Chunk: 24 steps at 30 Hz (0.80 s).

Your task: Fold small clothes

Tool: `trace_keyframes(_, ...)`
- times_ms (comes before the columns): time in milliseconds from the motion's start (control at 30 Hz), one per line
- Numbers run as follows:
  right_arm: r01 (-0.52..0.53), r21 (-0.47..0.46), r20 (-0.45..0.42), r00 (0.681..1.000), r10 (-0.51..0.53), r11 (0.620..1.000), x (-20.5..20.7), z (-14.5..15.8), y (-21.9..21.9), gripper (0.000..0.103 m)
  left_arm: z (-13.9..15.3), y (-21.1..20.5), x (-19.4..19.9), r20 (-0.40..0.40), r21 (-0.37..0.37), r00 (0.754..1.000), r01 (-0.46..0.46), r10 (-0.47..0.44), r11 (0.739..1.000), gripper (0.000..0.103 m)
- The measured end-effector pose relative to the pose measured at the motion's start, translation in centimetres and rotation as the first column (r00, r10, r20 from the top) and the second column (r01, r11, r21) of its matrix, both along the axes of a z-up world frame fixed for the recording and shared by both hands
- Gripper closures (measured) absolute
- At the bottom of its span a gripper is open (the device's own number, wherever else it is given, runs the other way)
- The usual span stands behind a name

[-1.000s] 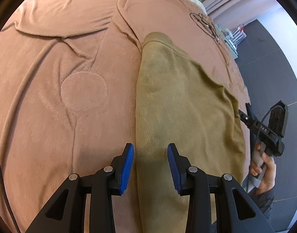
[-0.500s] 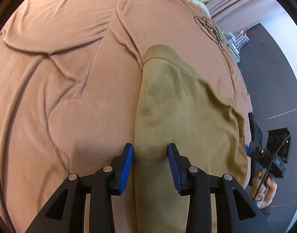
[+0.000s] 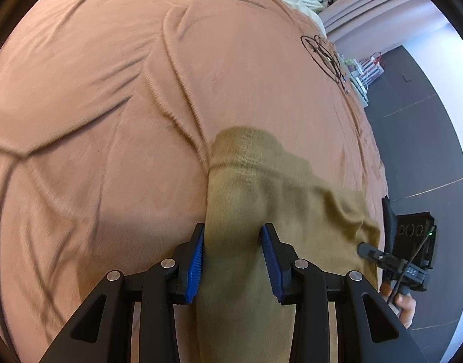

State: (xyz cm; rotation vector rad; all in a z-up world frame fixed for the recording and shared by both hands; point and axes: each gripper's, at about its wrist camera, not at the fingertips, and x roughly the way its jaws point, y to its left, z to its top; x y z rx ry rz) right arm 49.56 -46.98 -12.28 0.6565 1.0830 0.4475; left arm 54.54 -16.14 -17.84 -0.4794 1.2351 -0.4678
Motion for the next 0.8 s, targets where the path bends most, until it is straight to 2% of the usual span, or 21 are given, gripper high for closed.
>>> trace_keyframes(67,0.000,0.005,-0.004,1.000,0.000,1.000,0.5,-0.2,-0.3,0.071,-0.3,-0.4,0.7,0.001,-0.026,1.000,0.001,-0.001,1.000,0.066)
trace_keyframes(200,0.012,-0.012,-0.006,1.000,-0.012,1.000,1.1,-0.2,-0.6,0.084,-0.4,-1.1,1.4,0.003,-0.031,1.000,0.007,-0.007,0.999,0.086)
trace_keyframes(267,0.011,-0.044,0.014,1.000,-0.010,0.999,0.6,0.7,-0.3,0.089,0.0,-1.2,1.2,0.014,-0.027,1.000,0.010,-0.010,1.000,0.092)
trace_keyframes(533,0.006,-0.106,0.146,0.989,0.009,0.994,-3.4,6.2,4.1,0.091,5.4,-0.6,-1.3,0.117,-0.094,0.993,0.037,-0.026,0.995,0.095)
trace_keyframes(800,0.011,-0.141,0.292,0.956,0.031,0.990,-9.6,12.1,6.9,0.091,12.5,1.5,-5.0,0.239,-0.175,0.971,0.046,-0.003,0.983,0.095)
